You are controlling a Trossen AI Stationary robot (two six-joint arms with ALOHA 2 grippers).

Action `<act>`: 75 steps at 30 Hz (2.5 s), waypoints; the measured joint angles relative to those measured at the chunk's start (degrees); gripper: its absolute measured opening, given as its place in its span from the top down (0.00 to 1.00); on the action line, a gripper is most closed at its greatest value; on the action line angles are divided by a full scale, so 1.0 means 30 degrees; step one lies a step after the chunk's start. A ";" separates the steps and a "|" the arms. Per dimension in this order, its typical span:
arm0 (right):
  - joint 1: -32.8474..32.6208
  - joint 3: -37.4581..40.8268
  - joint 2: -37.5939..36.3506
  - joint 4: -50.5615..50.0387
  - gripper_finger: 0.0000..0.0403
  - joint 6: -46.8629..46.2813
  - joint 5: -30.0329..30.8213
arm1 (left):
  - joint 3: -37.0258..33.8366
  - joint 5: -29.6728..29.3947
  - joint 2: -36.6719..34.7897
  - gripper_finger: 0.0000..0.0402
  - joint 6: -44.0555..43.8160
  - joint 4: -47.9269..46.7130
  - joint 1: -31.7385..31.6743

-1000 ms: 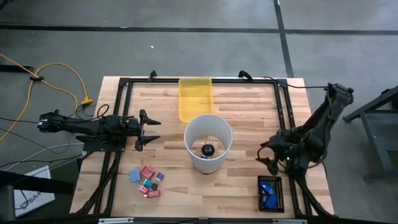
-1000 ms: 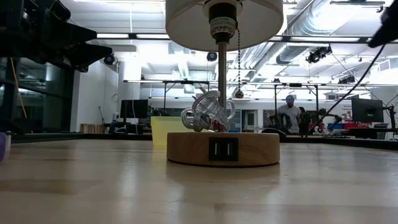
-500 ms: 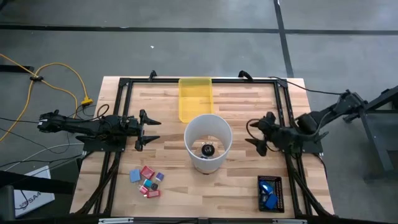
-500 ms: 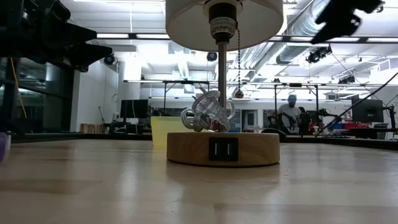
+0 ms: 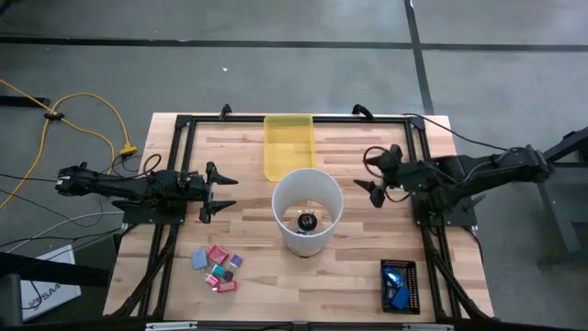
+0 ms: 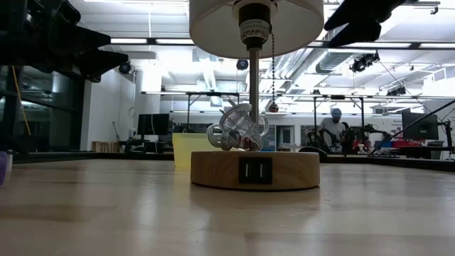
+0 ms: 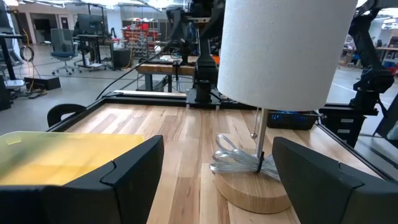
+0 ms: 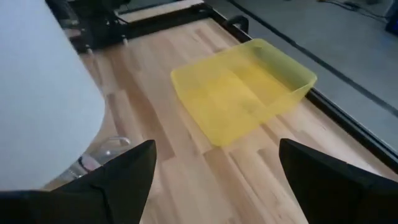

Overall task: Pick & Place Office items
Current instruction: Put the bottom red charger adapter into the yellow bin

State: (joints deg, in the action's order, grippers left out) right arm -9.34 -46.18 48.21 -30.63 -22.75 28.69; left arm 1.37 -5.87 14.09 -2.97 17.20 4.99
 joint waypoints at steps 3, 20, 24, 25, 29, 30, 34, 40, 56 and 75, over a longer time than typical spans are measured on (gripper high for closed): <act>0.0935 0.1611 -0.1063 0.2448 0.19 0.0678 -0.1685 | 0.0000 0.0000 0.0007 0.27 0.0003 -0.0003 0.0000; 0.4132 1.0464 -0.4318 1.4019 0.19 0.2537 -0.6342 | 0.0000 0.0000 0.0000 0.27 0.0003 0.0000 0.0000; 0.4706 1.1942 -0.4773 1.5666 0.19 0.2757 -0.6122 | 0.0000 0.0000 0.0000 0.27 0.0003 0.0004 0.0000; 0.4890 1.2123 -0.4941 1.5703 0.19 0.2811 -0.6060 | 0.0000 0.0000 0.0000 0.27 0.0003 0.0001 0.0000; 0.5476 1.2523 -0.5601 1.5672 0.19 0.3267 -0.6237 | 0.0000 0.0000 0.0000 0.27 0.0003 0.0000 0.0000; 0.5621 1.2556 -0.5804 1.5647 0.19 0.3408 -0.6265 | 0.0000 0.0000 0.0002 0.27 0.0003 0.0002 0.0000; 0.6272 1.2577 -0.6779 1.4214 0.19 0.3602 -0.6504 | 0.0000 0.0000 0.0000 0.27 0.0003 -0.0003 0.0000; 0.6775 1.2577 -0.8541 1.2203 0.19 0.3515 -0.6946 | 0.0000 0.0000 0.0000 0.27 0.0000 0.0002 0.0000; 0.6783 1.2729 -1.0459 0.9654 0.19 0.2874 -0.7147 | 0.0000 0.0000 0.0003 0.27 0.0003 0.0000 0.0000; 0.6781 1.5207 -1.2400 1.1214 0.19 0.2626 -0.7225 | 0.0000 0.0000 0.0003 0.27 0.0003 -0.0003 0.0000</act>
State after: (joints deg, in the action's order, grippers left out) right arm 11.00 -0.56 11.01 3.01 -14.87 7.01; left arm 1.37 -5.87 14.10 -2.96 17.19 4.99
